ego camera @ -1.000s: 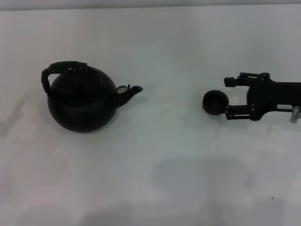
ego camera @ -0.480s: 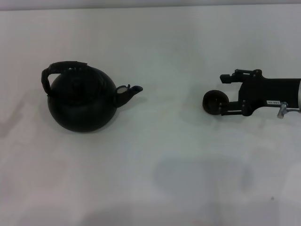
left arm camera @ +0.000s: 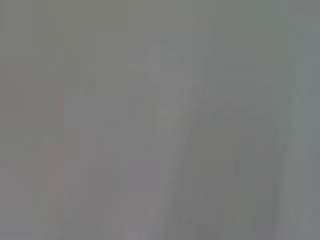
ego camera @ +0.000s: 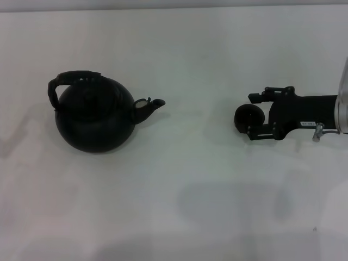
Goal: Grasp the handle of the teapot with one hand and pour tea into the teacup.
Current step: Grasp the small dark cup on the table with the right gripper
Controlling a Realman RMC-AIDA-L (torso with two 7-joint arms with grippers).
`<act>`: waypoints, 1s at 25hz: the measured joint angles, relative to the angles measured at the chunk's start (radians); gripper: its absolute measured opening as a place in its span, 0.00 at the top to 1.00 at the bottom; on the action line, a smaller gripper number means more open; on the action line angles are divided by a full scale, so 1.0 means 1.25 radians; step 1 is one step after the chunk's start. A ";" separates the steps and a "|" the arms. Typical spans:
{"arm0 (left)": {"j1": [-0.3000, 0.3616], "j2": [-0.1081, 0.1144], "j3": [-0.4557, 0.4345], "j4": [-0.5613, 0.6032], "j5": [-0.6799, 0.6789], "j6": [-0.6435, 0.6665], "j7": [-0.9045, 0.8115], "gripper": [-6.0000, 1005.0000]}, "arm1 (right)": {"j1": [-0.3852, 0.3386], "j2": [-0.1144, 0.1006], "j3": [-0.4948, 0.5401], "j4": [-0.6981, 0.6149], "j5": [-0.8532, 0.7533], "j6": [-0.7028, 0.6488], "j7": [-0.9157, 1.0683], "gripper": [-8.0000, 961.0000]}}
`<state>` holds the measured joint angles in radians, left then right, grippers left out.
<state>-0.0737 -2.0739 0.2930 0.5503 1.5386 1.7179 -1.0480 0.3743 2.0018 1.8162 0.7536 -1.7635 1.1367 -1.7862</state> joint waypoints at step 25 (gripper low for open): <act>-0.002 0.001 0.000 -0.007 0.000 0.000 0.008 0.13 | 0.000 0.000 -0.012 -0.006 -0.002 -0.027 0.003 0.13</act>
<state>-0.0762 -2.0724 0.2930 0.5417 1.5385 1.7180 -1.0383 0.3744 2.0018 1.8008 0.7462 -1.7656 1.1033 -1.7830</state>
